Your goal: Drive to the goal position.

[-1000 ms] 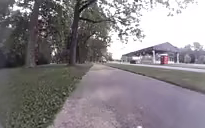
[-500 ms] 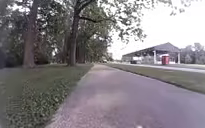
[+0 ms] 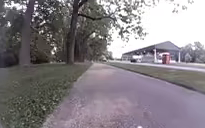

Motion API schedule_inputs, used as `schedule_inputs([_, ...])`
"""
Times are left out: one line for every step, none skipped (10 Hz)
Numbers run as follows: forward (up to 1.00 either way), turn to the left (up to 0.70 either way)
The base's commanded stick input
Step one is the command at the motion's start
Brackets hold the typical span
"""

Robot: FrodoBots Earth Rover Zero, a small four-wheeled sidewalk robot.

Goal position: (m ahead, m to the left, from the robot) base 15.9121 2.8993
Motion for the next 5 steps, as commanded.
schedule_inputs([0.70,0.01])
schedule_inputs([0.70,0.00])
schedule_inputs([0.70,0.00])
schedule_inputs([0.70,0.00])
schedule_inputs([0.70,0.00])
